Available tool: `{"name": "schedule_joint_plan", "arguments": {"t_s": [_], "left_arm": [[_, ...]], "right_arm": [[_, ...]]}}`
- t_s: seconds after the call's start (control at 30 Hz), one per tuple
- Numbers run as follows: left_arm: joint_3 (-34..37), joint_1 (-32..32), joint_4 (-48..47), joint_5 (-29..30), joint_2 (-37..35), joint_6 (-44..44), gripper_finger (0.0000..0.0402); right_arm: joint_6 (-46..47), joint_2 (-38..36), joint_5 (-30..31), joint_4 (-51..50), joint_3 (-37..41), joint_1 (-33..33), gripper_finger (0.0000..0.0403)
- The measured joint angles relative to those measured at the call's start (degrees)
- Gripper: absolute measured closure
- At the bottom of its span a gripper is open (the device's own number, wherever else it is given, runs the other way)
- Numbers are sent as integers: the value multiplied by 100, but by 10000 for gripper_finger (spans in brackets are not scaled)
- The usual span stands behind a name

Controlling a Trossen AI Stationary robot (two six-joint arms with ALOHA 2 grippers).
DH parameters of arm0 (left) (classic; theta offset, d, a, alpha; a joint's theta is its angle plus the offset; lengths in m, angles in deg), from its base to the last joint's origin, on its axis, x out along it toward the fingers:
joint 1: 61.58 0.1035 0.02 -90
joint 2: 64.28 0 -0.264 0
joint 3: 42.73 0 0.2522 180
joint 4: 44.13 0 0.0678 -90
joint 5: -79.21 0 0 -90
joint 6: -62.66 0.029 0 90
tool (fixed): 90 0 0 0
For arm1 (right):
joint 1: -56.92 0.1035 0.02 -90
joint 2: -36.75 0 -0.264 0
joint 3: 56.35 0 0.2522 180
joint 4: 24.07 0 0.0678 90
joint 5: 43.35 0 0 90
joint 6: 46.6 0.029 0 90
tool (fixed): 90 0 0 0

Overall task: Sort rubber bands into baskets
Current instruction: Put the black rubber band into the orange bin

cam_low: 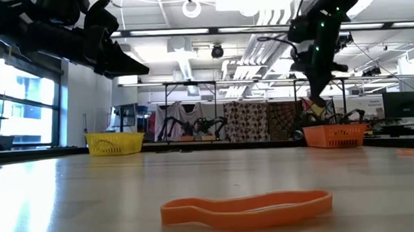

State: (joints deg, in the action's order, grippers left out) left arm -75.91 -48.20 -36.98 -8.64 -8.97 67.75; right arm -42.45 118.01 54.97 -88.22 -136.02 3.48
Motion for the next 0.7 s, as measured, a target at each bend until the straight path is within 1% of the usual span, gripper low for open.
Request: {"name": "schedule_joint_plan", "arguments": {"t_s": [0.2,0.37,0.57,0.63,0.7], "left_arm": [[-1,0,0,0,0,38,394],[0,0,51,0,0,103,394],[-2,2,182,0,-2,103,394],[-2,2,216,0,-2,98,394],[-2,2,253,0,-2,52,394]], "right_arm": [[319,7,-255,501,787,-395,403],[463,7,-280,1143,1398,-557,403],[426,7,-127,1548,1756,-582,401],[282,7,-67,1589,1791,-582,394],[176,7,-58,1575,1799,-582,378]]}}
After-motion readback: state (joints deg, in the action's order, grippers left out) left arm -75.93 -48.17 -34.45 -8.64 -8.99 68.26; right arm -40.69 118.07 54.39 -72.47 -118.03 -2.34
